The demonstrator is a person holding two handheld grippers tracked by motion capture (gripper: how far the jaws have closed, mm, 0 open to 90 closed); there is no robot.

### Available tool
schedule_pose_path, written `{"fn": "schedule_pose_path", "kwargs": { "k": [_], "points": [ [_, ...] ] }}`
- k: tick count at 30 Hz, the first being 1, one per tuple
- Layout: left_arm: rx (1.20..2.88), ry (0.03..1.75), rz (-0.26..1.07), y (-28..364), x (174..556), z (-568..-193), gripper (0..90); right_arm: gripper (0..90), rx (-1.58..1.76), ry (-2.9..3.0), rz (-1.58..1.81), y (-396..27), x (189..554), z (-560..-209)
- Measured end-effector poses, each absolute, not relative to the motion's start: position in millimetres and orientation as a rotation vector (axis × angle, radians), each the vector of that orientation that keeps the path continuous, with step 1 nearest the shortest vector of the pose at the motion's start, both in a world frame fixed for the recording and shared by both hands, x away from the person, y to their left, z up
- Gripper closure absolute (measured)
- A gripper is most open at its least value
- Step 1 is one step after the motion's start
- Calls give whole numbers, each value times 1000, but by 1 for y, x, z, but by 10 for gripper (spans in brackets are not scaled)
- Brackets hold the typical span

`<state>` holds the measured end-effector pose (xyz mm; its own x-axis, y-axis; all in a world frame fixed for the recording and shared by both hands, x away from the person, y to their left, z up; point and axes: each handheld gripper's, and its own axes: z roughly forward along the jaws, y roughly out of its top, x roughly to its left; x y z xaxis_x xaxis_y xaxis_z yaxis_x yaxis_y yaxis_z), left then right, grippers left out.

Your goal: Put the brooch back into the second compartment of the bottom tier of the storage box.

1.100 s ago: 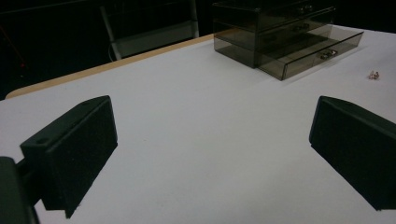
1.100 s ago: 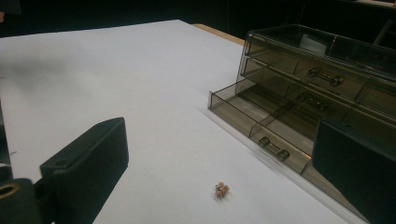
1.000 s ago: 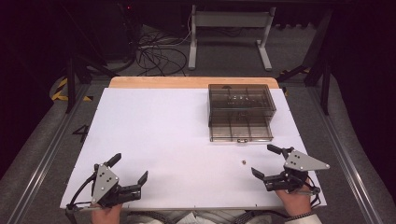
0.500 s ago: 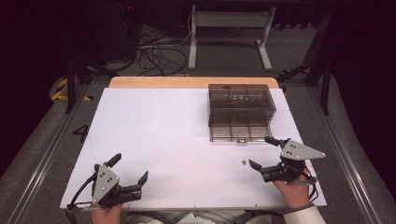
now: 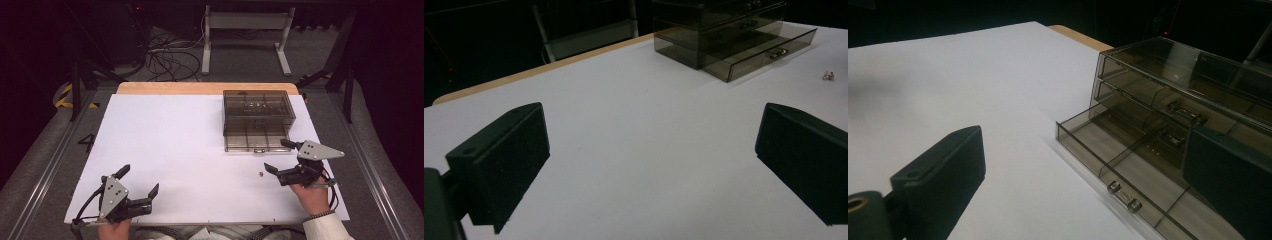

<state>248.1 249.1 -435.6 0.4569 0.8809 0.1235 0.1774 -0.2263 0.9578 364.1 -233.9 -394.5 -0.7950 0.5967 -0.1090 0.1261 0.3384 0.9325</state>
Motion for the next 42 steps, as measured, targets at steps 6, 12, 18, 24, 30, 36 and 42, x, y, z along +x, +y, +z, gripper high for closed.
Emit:
{"fn": "schedule_pose_path", "kwargs": {
  "k": [6, 12, 18, 24, 30, 36, 42],
  "points": [
    [1695, 925, 861, 249, 249, -436, 18, 44, 633, 2181, 1455, -231, 370, -392],
    [1697, 929, 857, 249, 249, -436, 18, 43, 629, 2202, 1447, -226, 375, -394],
    [1695, 933, 852, 248, 249, -437, 18, 43, 625, 2199, 1464, -228, 376, -390],
    [1697, 932, 853, 248, 249, -437, 18, 59, 612, 2263, 1394, -224, 376, -384],
    [1697, 930, 859, 249, 249, -436, 18, 87, 621, 2339, 1306, -220, 381, -380],
    [1698, 929, 859, 249, 249, -436, 18, 118, 575, 2466, 1176, -210, 388, -376],
    [1698, 929, 857, 249, 249, -436, 18, 144, 565, 2527, 1103, -206, 393, -374]
  ]
}}
